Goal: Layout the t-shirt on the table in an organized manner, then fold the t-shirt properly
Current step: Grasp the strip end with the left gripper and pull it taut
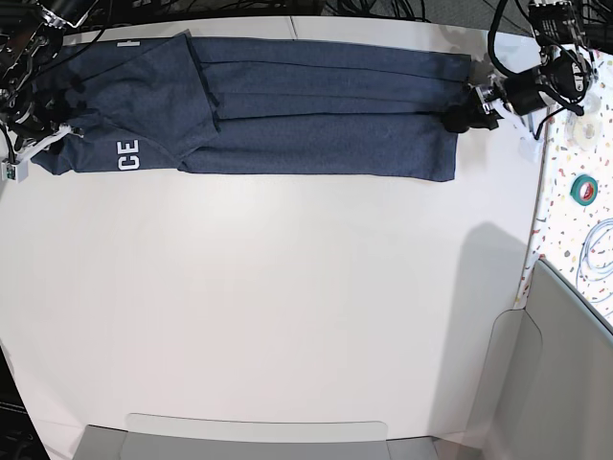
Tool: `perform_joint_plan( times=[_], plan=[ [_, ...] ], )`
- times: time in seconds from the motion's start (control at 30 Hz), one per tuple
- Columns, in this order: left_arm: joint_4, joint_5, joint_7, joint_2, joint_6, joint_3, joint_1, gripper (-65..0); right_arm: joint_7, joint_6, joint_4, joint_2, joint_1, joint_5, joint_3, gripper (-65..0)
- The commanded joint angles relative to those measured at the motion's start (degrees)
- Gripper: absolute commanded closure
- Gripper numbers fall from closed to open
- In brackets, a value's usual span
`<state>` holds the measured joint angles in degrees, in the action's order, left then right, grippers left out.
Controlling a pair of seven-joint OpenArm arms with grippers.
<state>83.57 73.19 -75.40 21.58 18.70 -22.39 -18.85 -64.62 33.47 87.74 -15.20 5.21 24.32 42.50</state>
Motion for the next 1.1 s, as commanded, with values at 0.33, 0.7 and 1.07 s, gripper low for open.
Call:
perform_joint_plan(
  times=[0.33, 0.7, 1.07],
  plan=[
    [-0.01, -4.13, -3.15, 1.41, -0.72, 0.37, -3.17, -35.2, -0.13, 0.24, 0.48, -0.93, -0.25, 0.26, 0.09, 0.0],
    [-0.01, -4.40, -2.80, -0.35, -0.72, 4.85, -1.85, -35.2, -0.13, 0.24, 0.48, -0.84, -0.07, 0.26, 0.09, 0.0],
    [-0.19, -4.48, -2.71, -0.35, -0.72, 4.85, -0.71, -35.1, -0.22, 0.24, 0.48, -0.84, 0.02, 0.26, 0.09, 0.0]
  ],
)
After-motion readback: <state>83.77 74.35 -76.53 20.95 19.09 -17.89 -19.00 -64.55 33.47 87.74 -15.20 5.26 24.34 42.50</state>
